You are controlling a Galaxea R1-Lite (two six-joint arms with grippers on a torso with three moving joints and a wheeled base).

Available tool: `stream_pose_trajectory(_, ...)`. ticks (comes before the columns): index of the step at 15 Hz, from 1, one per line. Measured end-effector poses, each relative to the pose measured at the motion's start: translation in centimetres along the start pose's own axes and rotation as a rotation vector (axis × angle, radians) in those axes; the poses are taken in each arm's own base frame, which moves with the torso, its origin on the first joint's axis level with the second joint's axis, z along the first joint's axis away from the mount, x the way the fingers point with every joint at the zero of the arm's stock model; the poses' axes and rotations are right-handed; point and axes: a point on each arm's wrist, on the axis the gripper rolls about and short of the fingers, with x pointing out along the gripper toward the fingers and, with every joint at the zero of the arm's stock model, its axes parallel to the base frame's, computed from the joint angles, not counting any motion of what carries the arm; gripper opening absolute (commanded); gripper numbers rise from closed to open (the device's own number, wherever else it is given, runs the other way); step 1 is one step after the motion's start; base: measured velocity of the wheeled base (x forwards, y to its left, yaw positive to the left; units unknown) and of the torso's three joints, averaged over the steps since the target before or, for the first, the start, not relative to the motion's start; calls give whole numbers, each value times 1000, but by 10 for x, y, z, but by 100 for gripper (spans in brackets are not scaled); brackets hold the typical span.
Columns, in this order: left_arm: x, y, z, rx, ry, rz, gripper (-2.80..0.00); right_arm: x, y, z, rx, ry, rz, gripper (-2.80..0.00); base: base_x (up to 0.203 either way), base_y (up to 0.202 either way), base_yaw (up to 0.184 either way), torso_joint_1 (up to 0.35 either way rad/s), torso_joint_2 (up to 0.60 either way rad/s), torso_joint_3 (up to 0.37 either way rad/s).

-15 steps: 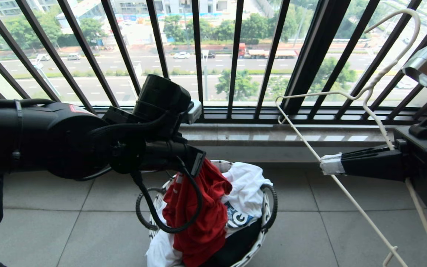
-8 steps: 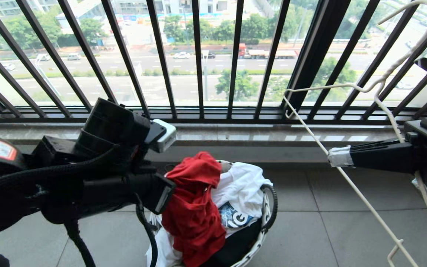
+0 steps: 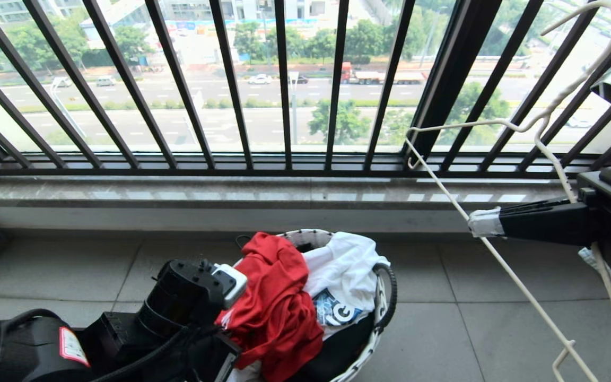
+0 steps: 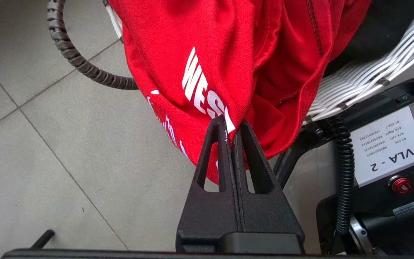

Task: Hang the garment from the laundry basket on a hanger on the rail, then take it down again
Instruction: Pick up clothes from the basket

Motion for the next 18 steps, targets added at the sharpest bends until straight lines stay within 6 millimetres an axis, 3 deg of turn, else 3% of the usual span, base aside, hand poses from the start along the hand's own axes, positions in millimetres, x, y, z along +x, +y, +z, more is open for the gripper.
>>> stream_pose_trajectory(1,7,-2,-3,7,28,2,-280,0,0,0,0,-2,-3,-280,0,0,0,0,0,0)
stream_pose_trajectory(2,14,-3,-6,14,53,4,0,-1,-1,1,1,-4,-7,-280,0,0,0,0,0,0)
stream_pose_trajectory(6,26,-7,-1,29,74,5,0,-2,-3,1,4,-9,-18,-280,0,0,0,0,0,0)
stream_pose_trajectory(11,20,-9,24,12,-16,-8,0,-3,-3,2,4,-12,-23,-280,0,0,0,0,0,0)
stream_pose_trajectory(12,17,-11,29,10,-38,-14,-280,-3,-3,2,4,-13,-24,-280,0,0,0,0,0,0)
stream_pose_trajectory(18,14,-17,73,76,-102,-23,-280,-3,-4,2,2,-12,-24,-280,0,0,0,0,0,0)
